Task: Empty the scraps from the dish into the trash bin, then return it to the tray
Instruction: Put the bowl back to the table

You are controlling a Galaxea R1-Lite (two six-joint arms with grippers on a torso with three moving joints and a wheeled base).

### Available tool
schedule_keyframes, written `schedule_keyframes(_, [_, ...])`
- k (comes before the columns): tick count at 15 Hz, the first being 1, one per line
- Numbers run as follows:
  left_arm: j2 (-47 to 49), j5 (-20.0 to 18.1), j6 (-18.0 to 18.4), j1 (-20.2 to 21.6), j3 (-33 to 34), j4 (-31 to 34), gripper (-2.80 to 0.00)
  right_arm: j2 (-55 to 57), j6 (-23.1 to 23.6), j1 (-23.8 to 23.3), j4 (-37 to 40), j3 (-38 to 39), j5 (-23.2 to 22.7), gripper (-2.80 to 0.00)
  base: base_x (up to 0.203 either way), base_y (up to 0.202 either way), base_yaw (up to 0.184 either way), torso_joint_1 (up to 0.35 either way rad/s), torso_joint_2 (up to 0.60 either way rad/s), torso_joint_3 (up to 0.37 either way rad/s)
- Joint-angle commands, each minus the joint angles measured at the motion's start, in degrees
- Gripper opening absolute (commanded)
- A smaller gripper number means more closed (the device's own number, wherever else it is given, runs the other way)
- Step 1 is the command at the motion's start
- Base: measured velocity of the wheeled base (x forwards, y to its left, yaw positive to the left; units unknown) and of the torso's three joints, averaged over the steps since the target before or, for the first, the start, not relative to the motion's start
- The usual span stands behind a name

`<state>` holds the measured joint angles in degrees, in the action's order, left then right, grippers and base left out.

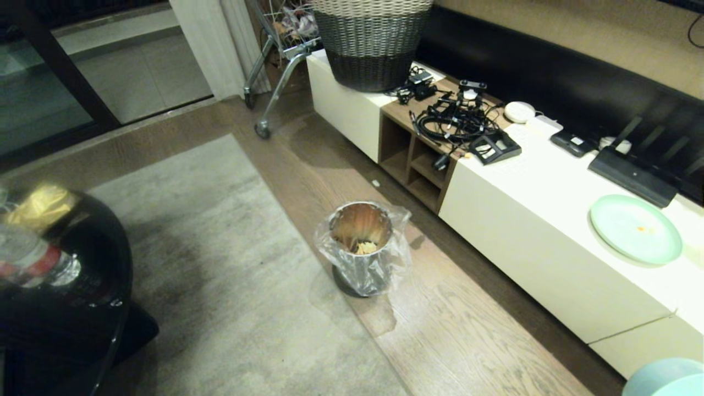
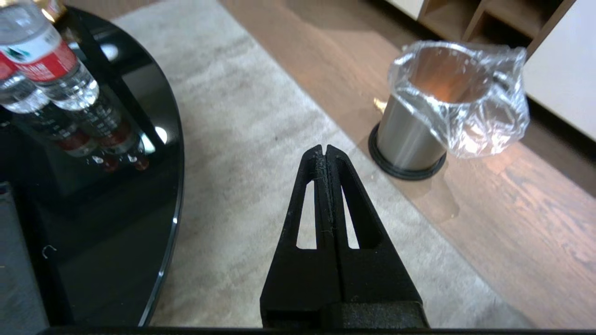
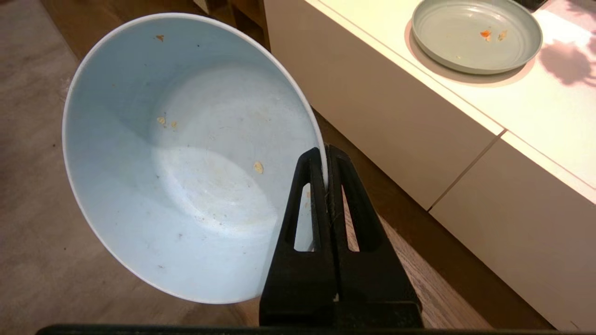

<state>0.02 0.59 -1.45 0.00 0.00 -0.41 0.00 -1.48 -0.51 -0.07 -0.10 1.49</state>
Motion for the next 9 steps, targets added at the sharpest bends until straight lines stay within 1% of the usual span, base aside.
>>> schedule_keyframes(1, [0.0, 0.0, 0.0, 0.0, 0.0, 0.0, -2.8, 0.1, 0.0, 0.1, 0.0, 0.0, 0.0, -2.8, 0.0, 0.0, 0.0, 0.007, 0.0, 0.203])
schedule_keyframes(9, [0.0, 0.0, -0.2, 0.0, 0.0, 0.0, -2.8, 0.1, 0.0, 0.0, 0.0, 0.0, 0.0, -2.8, 0.0, 0.0, 0.0, 0.001, 0.0, 0.201])
